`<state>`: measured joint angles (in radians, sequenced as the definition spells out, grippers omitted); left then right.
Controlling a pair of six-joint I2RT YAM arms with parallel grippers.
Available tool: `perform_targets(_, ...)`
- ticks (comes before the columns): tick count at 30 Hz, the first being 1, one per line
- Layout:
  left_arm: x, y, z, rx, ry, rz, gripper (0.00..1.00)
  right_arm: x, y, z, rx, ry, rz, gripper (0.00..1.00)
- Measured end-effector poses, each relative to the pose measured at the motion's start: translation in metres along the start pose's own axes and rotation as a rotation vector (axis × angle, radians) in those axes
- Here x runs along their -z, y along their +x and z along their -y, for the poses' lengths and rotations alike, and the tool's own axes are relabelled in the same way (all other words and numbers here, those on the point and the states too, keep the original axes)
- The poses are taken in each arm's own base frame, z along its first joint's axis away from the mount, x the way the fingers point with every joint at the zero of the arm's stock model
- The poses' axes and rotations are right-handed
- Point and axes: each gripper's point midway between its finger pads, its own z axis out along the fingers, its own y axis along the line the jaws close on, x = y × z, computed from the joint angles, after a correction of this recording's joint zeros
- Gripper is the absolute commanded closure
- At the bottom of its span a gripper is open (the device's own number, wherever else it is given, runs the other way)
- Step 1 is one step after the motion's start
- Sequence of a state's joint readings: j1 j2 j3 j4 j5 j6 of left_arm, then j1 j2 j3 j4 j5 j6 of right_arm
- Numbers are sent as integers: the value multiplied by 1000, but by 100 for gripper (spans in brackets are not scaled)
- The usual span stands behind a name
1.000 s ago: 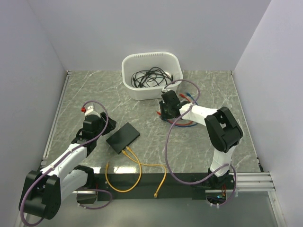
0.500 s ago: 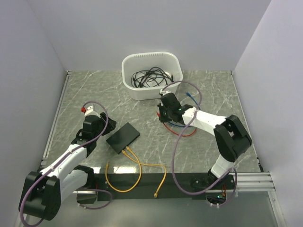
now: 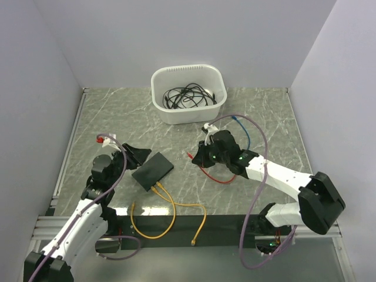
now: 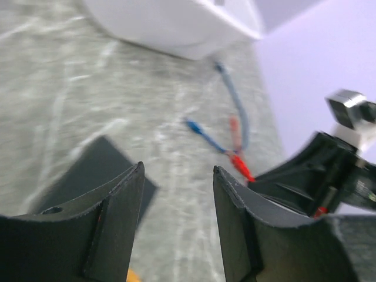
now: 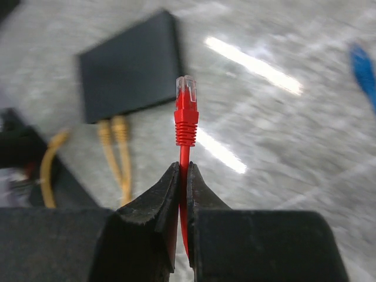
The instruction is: Insert the plug into the switch port
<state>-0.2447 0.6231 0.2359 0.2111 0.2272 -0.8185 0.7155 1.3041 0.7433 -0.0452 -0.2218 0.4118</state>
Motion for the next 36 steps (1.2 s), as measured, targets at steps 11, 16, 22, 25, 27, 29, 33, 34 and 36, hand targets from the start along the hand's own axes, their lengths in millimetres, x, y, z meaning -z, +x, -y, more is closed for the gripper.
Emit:
perform_targets(11, 16, 16, 56, 147, 318, -69, 43, 24, -20, -63, -21, -320, 83, 100)
perform_targets(16, 21, 28, 77, 174, 409, -109, 43, 29, -20, -76, -31, -385, 80, 100)
perform_targets(22, 24, 41, 100, 174, 483, -144, 43, 32, -19, -89, -29, -433, 76, 100)
perform_targets(25, 21, 48, 101, 180, 479, -161, 43, 33, -18, -94, -25, -449, 72, 100)
perform_targets(27, 18, 51, 100, 183, 469, -166, 43, 33, -17, -96, -22, -454, 72, 100)
perform_targets(29, 17, 51, 99, 185, 466, -161, 44, 33, -17, -97, -20, -458, 71, 100)
perform_targets(33, 16, 47, 102, 183, 474, -142, 43, 34, -15, -100, -18, -466, 68, 100)
perform_targets(34, 16, 47, 102, 183, 476, -140, 44, 34, -15, -101, -16, -469, 67, 100)
perform_targets(36, 16, 46, 102, 183, 475, -136, 43, 34, -14, -104, -15, -475, 65, 100)
